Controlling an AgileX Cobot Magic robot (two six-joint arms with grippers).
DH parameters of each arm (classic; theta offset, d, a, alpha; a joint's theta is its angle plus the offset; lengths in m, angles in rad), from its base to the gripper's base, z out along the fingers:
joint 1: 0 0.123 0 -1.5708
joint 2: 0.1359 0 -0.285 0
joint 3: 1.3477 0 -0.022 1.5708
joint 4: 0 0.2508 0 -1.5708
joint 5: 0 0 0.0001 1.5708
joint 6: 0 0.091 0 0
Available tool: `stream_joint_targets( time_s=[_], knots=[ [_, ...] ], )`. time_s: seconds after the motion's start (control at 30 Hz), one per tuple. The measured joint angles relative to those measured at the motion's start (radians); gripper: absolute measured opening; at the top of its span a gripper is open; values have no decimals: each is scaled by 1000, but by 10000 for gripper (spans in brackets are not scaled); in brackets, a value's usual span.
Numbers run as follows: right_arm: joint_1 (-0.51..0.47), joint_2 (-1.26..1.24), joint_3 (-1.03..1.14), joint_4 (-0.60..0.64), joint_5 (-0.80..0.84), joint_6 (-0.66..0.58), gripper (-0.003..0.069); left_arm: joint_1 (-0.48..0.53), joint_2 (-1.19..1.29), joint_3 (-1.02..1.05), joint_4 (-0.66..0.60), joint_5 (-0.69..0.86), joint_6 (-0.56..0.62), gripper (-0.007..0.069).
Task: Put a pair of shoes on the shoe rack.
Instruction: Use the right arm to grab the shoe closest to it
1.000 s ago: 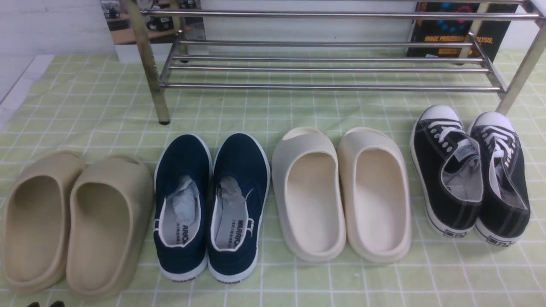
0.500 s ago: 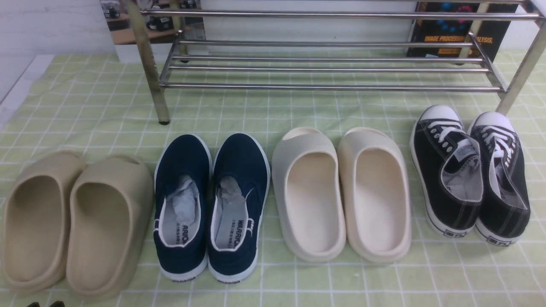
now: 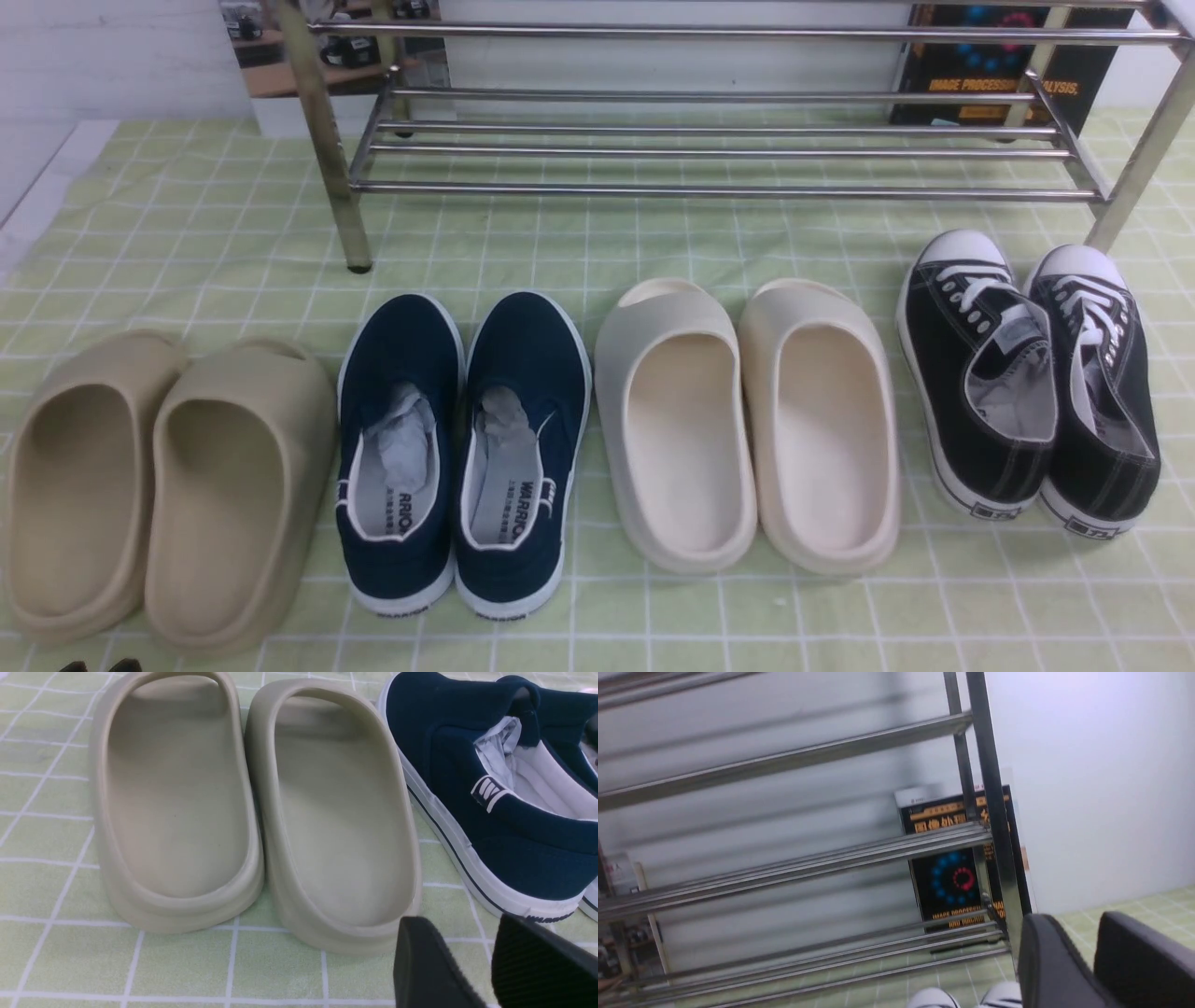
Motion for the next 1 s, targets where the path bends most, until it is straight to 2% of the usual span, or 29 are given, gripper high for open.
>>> stream_joint_targets(
  time_s=[0.13, 0.27, 0.33, 0.43, 0.67, 0.7, 0.73, 0.77, 0.9, 1.0],
  knots=[
    [0, 0, -1, -1, -32, 1, 188, 0, 0, 0, 0, 0, 0, 239],
    [0, 0, -76, -45, 19, -17, 43, 0, 0, 0, 0, 0, 0, 239],
    [0, 14, -133, -63, 69, -18, 2, 0, 0, 0, 0, 0, 0, 239],
    [0, 74, -235, -87, 162, -19, 3, 0, 0, 0, 0, 0, 0, 239],
    [0, 484, -559, -132, 554, -21, 8, 0, 0, 0, 0, 0, 0, 239],
    [0, 597, -628, -125, 664, -24, 10, 0, 0, 0, 0, 0, 0, 239],
    [0, 647, -648, -122, 695, -27, 10, 0, 0, 0, 0, 0, 0, 239],
    [7, 775, -734, -96, 826, -66, 13, 0, 0, 0, 0, 0, 0, 239],
    [78, 1032, -884, -27, 1005, -161, 27, 0, 0, 0, 0, 0, 0, 239],
    [170, 1195, -1010, 0, 1088, -194, 74, 0, 0, 0, 0, 0, 0, 239]
  ],
)
